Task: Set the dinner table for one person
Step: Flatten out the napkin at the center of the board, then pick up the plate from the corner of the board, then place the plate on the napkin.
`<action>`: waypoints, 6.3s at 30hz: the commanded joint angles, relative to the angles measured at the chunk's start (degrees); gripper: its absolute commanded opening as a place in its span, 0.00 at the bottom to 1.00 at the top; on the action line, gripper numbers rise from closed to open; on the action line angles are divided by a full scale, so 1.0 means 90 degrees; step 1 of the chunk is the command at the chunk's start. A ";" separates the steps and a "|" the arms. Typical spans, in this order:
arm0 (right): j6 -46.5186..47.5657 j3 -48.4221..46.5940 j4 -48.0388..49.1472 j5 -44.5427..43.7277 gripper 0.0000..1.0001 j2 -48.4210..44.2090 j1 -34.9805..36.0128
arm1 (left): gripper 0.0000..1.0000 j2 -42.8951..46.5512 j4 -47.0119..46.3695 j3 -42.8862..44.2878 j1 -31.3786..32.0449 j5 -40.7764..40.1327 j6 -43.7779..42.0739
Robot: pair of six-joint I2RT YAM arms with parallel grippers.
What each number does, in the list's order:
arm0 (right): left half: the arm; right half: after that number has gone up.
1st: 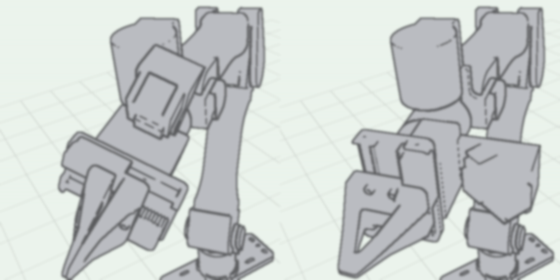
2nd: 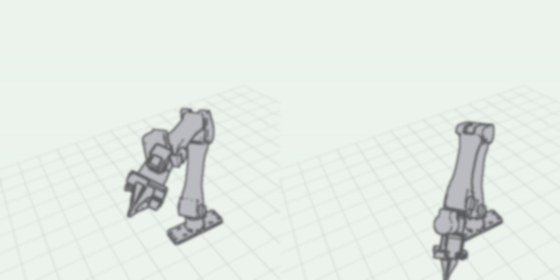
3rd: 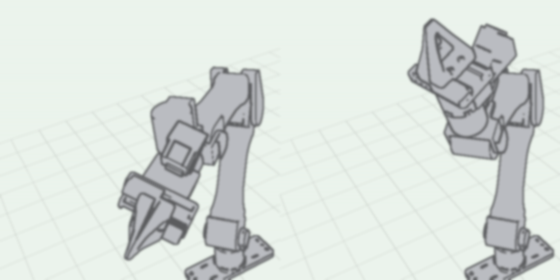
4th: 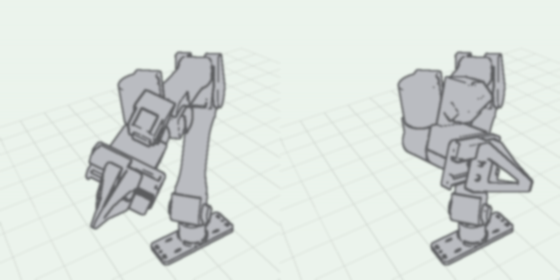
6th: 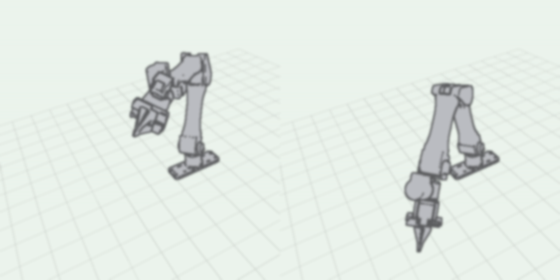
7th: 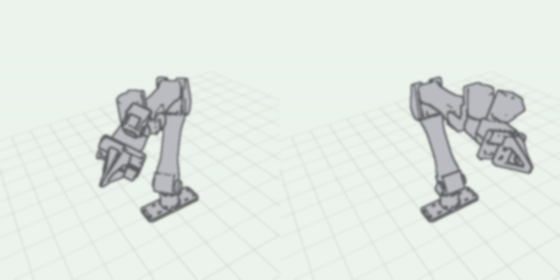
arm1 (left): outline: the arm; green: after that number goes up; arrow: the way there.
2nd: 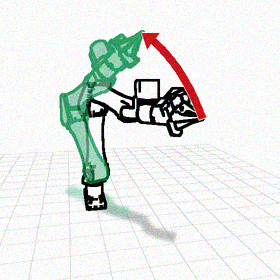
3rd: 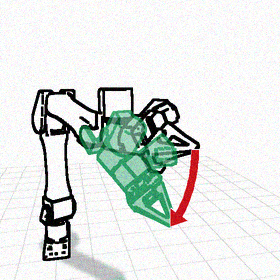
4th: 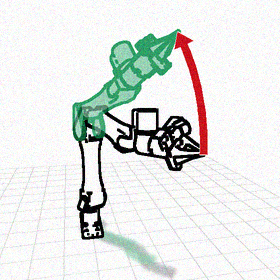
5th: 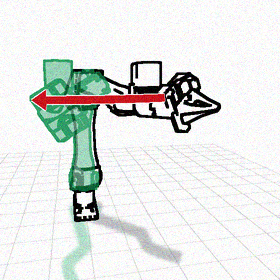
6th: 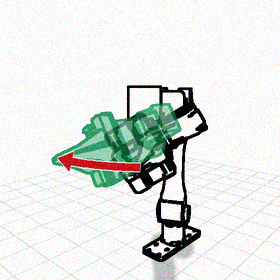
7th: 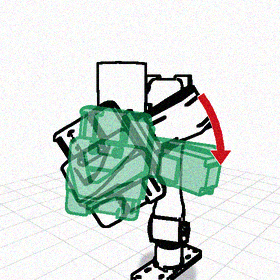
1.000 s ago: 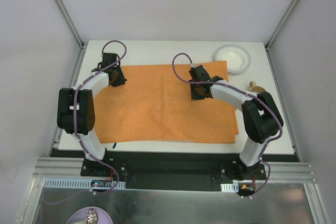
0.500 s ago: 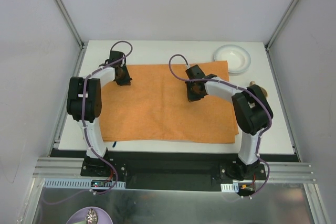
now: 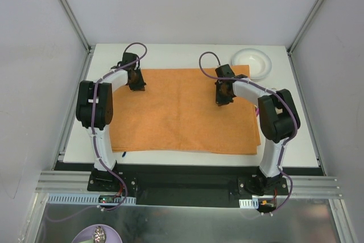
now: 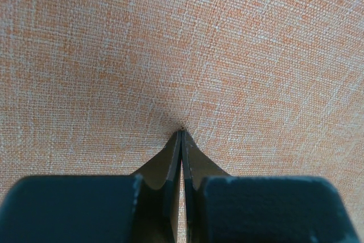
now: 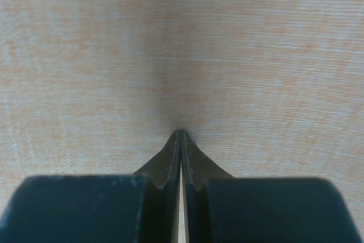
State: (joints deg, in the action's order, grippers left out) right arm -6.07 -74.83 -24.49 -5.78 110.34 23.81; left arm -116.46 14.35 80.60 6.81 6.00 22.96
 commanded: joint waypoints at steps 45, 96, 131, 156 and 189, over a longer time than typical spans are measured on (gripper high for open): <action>-0.2753 0.0277 0.3657 0.4089 0.69 -0.0015 -0.4862 | 0.38 0.4024 0.0075 -0.1367 -0.0034 0.0535 0.0164; -0.3105 -0.1305 0.4059 0.5144 0.01 0.2388 -0.4843 | 0.32 0.4708 0.0066 -0.2295 -0.0483 0.0593 0.0066; -0.6153 -0.0767 0.9158 0.6052 0.01 0.1695 -0.4902 | 0.30 0.4708 -0.0061 -0.2588 -0.0610 0.0818 0.0203; -0.3643 -0.1286 0.5719 0.6121 0.01 0.0162 -0.3995 | 0.29 0.4845 -0.0178 -0.2666 -0.0610 0.0915 0.0281; -0.2559 0.1966 0.5543 0.5242 0.01 -0.1518 -0.1299 | 0.28 0.5626 -0.0159 -0.3184 -0.0630 0.0798 0.0320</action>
State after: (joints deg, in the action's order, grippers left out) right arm -29.50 -57.65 18.09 39.62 102.24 9.80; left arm -67.96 13.96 52.51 1.76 13.21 24.99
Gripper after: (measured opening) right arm 0.045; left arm 0.282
